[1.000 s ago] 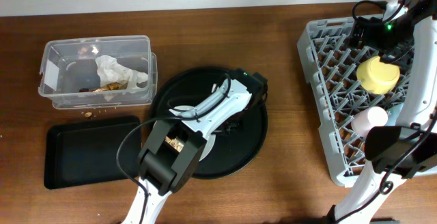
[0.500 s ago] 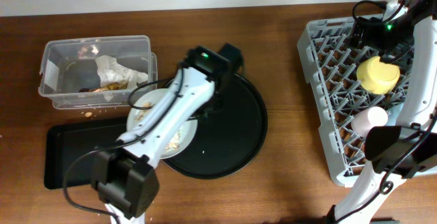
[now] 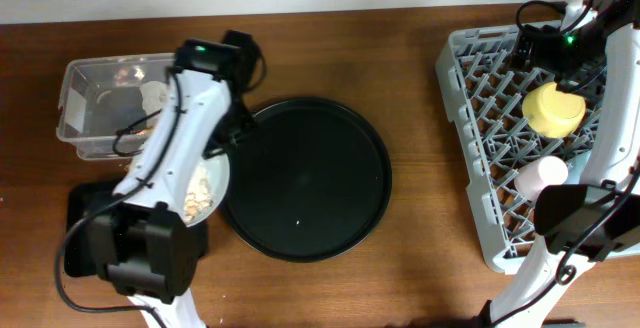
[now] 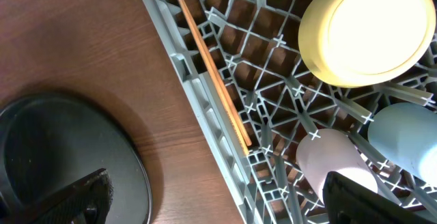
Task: Sort waste into correct bins and load items into the dishwasher rack
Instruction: 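Lift the white plate with the left gripper over the black rectangular tray, then tilt the plate with the left gripper to dump scraps onto the tray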
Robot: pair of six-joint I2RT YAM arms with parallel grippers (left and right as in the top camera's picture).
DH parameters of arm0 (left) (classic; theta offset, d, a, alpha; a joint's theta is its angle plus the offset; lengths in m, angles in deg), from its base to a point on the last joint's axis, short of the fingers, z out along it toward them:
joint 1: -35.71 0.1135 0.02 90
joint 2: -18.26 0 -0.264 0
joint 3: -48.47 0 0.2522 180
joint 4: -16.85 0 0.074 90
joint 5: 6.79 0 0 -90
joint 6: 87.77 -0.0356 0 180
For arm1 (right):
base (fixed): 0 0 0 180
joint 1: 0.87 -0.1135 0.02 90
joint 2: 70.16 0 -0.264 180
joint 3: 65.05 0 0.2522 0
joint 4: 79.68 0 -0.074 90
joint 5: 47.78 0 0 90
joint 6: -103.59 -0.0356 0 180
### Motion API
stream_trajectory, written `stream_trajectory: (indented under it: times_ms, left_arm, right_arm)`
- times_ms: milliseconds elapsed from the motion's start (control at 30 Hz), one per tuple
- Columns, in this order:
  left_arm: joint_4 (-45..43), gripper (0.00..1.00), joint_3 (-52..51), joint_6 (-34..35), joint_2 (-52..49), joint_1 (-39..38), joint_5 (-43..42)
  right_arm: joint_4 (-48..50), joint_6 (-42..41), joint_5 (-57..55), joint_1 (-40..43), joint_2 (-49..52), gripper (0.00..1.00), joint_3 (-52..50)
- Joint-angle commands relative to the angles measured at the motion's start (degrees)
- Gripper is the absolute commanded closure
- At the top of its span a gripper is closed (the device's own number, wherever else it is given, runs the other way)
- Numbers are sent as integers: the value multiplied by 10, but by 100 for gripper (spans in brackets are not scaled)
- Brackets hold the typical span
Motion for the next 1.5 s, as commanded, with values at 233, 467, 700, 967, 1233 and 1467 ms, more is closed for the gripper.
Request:
stream_trajectory:
  times_ms: [233,467,700,967,1233,1467]
  left_arm:
    - [-17,99,9,-92,14,103,-102]
    - [-19,99,9,-140,14,137,-176]
    - [-15,99,2,-194,14,192,-269]
    - [-2,99,-30,-254,14,268,-348]
    - [27,99,-35,-307,14,308,-424]
    - [47,99,-35,-341,14,348,-450]
  right_arm:
    - [0,0,-5,0,2,1,1]
    - [0,0,-5,0,2,1,1]
    - [0,0,-5,0,2,1,1]
    - [0,0,-5,0,2,1,1]
    - [0,0,-5,0,2,1,1]
    - [0,0,-5,0,2,1,1]
